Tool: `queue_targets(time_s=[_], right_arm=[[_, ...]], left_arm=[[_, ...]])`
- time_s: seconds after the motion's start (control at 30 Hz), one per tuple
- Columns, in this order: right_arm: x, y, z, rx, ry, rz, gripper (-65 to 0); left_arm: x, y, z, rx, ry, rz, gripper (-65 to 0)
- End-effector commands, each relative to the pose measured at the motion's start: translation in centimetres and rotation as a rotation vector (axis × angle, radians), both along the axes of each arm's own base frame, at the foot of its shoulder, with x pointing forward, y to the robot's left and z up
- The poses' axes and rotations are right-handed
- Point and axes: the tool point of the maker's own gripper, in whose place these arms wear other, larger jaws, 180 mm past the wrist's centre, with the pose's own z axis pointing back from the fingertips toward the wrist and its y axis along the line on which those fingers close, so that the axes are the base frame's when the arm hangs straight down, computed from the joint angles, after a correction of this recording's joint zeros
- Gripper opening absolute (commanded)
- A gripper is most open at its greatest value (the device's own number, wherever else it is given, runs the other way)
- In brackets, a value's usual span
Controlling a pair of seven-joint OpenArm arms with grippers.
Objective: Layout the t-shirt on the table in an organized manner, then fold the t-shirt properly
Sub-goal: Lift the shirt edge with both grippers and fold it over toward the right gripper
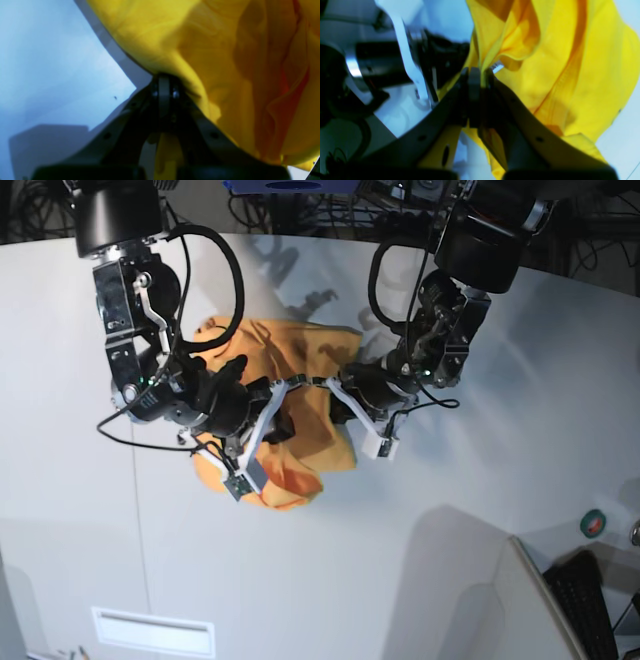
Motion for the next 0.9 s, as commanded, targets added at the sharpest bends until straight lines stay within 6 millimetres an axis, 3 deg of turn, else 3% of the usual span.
queue_targets(time_s=[0.0,0.2,0.27,0.47,0.6,0.73,0.8,0.87], right_arm=[[1.4,0.7,1.2,0.033,-0.039,-0.002,-65.0],[1.2,1.1,-1.8,0.029,0.064,-0.007,-65.0],[1.1,1.2,-1.9,0.031,0.069,-0.007,-65.0],[1.0,1.9,-1.7,0.050,0.072,-0.007,-65.0],[1.1,2.9,-1.3,0.074,0.071,-0.006,-52.7],[0.9,3.9,-0.8,0.097,0.071,0.000,-33.9],[0.9,4.6,-0.5,0.111,0.069,0.003,-30.9],[1.0,4.8,0.0,0.117,0.058,0.008,-32.4]], left_arm=[[1.3,-0.5,1.4,-0.021,-0.043,-0.001,-65.0],[1.2,-0.3,1.3,-0.018,-0.042,0.000,-65.0],[1.2,0.6,1.2,-0.002,-0.042,0.003,-65.0],[1.7,2.3,3.2,0.026,-0.109,-0.013,-65.0],[0.3,4.3,3.1,0.067,-0.112,-0.014,-65.0],[-1.4,8.0,2.8,0.143,-0.101,0.025,-65.0],[-1.7,10.4,3.2,0.150,-0.106,0.095,-65.0],[-1.8,13.7,4.0,0.153,-0.120,0.197,-65.0]])
